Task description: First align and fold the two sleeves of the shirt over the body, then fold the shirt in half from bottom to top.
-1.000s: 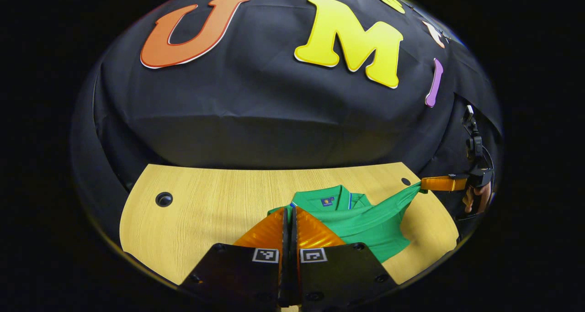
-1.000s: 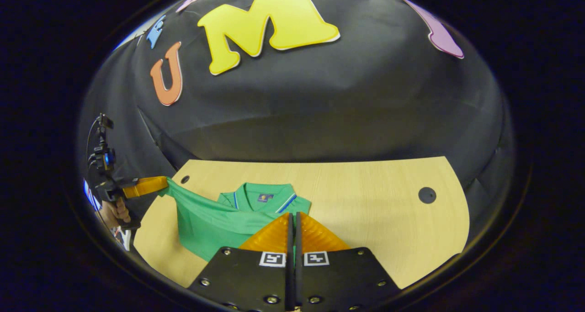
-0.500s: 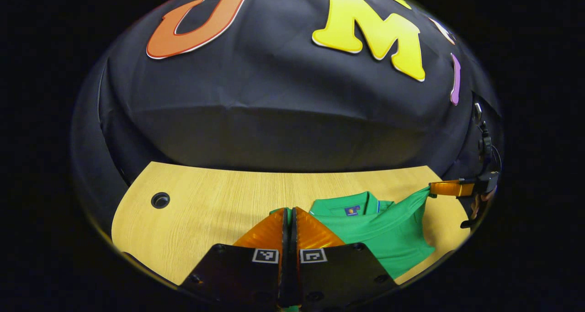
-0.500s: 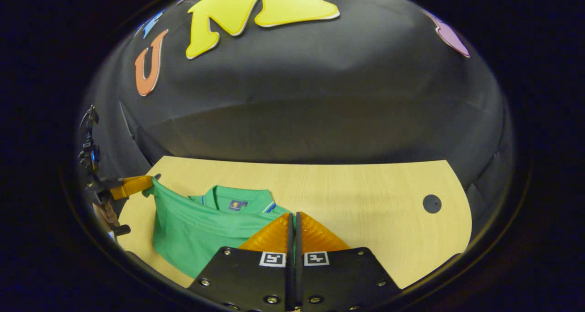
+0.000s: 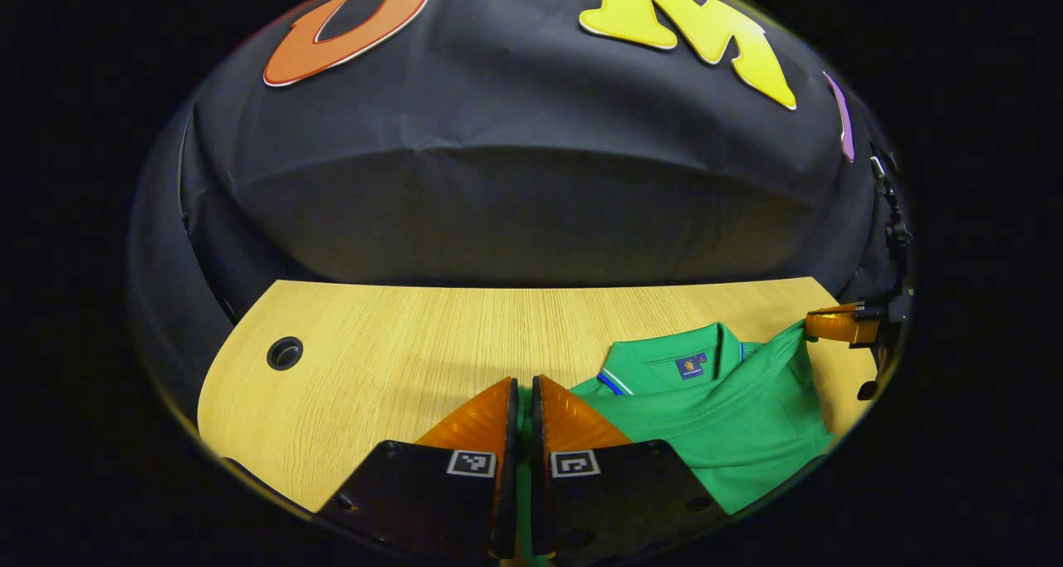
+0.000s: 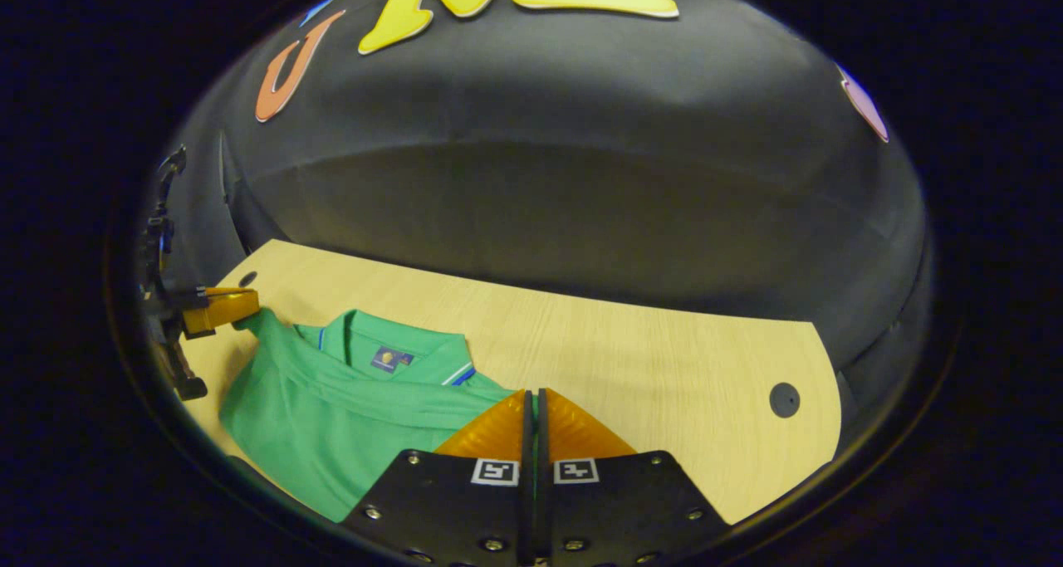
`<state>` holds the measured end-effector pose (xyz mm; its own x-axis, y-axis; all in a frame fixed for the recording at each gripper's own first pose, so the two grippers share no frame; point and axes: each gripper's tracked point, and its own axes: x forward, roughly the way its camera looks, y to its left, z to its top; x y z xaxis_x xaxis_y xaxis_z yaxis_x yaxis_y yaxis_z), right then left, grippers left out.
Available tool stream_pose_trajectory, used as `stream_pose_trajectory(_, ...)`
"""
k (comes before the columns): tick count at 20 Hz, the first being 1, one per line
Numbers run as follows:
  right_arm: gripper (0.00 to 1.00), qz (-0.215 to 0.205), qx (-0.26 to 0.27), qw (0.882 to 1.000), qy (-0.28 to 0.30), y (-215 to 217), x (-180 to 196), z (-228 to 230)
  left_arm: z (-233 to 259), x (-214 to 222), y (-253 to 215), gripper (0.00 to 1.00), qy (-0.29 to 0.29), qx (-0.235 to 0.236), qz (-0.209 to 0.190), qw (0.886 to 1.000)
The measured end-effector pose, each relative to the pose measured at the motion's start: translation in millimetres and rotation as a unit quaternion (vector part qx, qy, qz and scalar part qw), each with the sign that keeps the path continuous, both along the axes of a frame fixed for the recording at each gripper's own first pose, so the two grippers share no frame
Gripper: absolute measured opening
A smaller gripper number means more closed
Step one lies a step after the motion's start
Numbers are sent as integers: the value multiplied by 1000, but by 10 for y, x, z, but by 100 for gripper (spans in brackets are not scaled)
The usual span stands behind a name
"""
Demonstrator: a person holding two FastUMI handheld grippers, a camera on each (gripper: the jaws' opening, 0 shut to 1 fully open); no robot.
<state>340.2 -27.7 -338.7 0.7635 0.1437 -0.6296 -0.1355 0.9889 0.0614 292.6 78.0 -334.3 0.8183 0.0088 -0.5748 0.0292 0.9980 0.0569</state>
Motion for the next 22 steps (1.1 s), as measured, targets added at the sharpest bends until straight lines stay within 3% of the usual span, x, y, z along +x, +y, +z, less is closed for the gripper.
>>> stream_pose_trajectory(1,1,-3,1,1000,2,-4,-7,-15,26,-4,-30,13,-3,-3,-3,1000)
stream_pose_trajectory(2,9,-9,-3,1000,3,-24,-12,-27,43,16,-70,18,-5,-7,-6,1000)
stream_pose_trajectory(3,22,-15,-3,1000,-1,-46,-28,-1,56,5,-105,38,-7,-12,-9,1000)
stream_pose_trajectory(6,81,-34,-13,999,-23,-139,-78,195,224,-31,-123,99,-20,-16,0,1000)
stream_pose_trajectory(13,82,-54,-6,993,-103,-185,-557,1077,1260,-332,-255,100,-100,-46,15,994)
stream_pose_trajectory(22,82,-54,-4,968,-246,24,-1837,2723,2931,-1371,-617,98,-229,-20,-1,973)
